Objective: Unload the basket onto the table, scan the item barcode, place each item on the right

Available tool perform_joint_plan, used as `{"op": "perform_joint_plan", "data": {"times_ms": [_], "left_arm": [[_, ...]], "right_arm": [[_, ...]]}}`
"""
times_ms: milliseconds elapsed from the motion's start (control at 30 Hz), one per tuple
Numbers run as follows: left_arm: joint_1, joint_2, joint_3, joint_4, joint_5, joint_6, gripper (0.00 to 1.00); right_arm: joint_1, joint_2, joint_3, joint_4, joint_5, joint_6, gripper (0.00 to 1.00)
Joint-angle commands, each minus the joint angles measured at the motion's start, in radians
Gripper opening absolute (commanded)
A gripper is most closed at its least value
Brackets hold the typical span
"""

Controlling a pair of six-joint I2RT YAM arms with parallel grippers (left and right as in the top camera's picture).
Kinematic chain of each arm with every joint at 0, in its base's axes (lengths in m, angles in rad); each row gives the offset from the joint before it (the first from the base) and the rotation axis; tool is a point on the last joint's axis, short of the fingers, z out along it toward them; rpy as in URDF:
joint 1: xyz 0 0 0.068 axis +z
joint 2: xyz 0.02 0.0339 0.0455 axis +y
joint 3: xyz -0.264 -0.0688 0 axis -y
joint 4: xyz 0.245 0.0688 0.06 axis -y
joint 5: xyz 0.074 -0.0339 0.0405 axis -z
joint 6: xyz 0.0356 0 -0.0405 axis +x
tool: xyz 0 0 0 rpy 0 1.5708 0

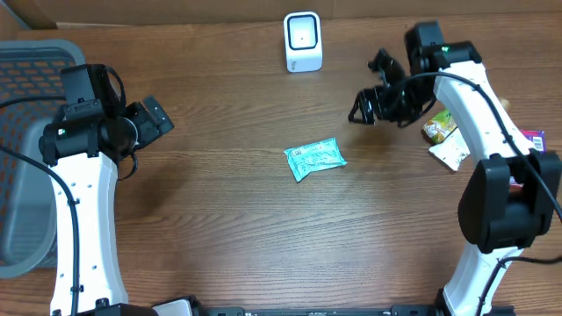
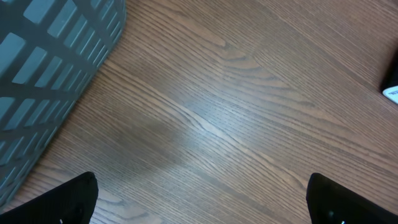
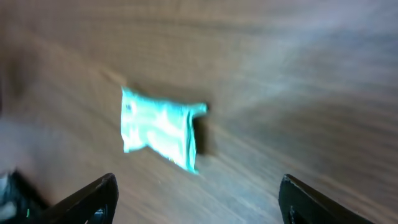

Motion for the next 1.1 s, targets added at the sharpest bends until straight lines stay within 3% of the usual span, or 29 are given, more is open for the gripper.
{"op": "perform_joint_plan", "data": {"times_ms": [0,633,767,1067], "left_arm": [[-0.002,0.003,0.014,0.003,-0.014,-0.014,1.00],[-0.002,0.003,0.014,0.003,-0.014,-0.014,1.00],[-0.002,0.003,0.014,0.003,-0.014,-0.014,1.00],[-0.002,0.003,0.014,0.003,-0.014,-0.014,1.00]], "right_arm": [[0.030,0.048,-0.049,0.021,-0.086,-0.103,0.82],[0.069,0.245,-0.089,0.077,-0.266,-0.095,0.75],[0.077,0.265,-0.089,0.098,-0.322,-0.086,0.70],[0.130,0.270,-0.217,0.363,-0.317,0.192,0.48]]}}
